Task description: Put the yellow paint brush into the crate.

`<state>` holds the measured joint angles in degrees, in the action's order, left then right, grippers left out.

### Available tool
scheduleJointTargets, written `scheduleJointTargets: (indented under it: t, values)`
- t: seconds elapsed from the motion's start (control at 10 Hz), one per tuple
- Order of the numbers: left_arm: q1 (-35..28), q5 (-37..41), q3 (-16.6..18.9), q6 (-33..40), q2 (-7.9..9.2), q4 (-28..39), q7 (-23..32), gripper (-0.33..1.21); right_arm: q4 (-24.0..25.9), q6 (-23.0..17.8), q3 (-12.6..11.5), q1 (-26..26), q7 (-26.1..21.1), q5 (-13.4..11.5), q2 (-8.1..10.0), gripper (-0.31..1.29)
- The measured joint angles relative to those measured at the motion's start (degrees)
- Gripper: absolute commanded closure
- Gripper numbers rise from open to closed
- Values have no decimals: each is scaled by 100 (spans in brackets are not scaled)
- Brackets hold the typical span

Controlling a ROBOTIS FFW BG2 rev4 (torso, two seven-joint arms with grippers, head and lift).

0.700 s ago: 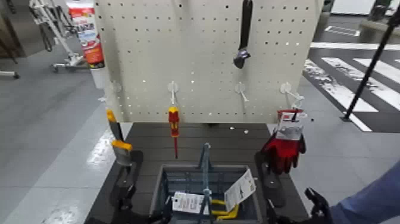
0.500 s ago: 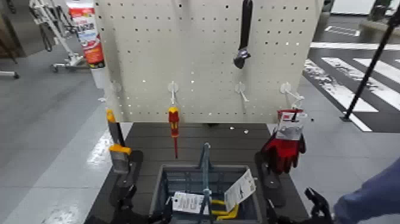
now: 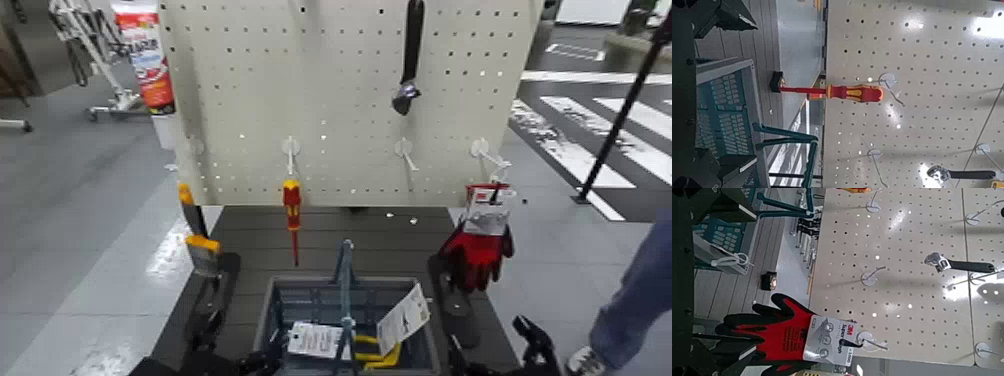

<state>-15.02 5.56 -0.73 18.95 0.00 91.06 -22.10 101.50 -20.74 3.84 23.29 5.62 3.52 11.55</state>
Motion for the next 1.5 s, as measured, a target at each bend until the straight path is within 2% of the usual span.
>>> scheduleJointTargets:
  t: [0.3, 1.3, 1.5]
  values:
    - [129, 84, 316, -205, 0, 35, -45, 11, 2, 0, 3, 3, 0, 0, -4, 15]
    - [1236, 410, 1585, -797, 0, -377, -1124, 12, 2, 18, 37, -26, 0, 0, -39, 15]
    - [1474, 457, 1724, -857, 3, -524, -1303, 12, 2, 25, 38, -34, 0, 0, -39, 15]
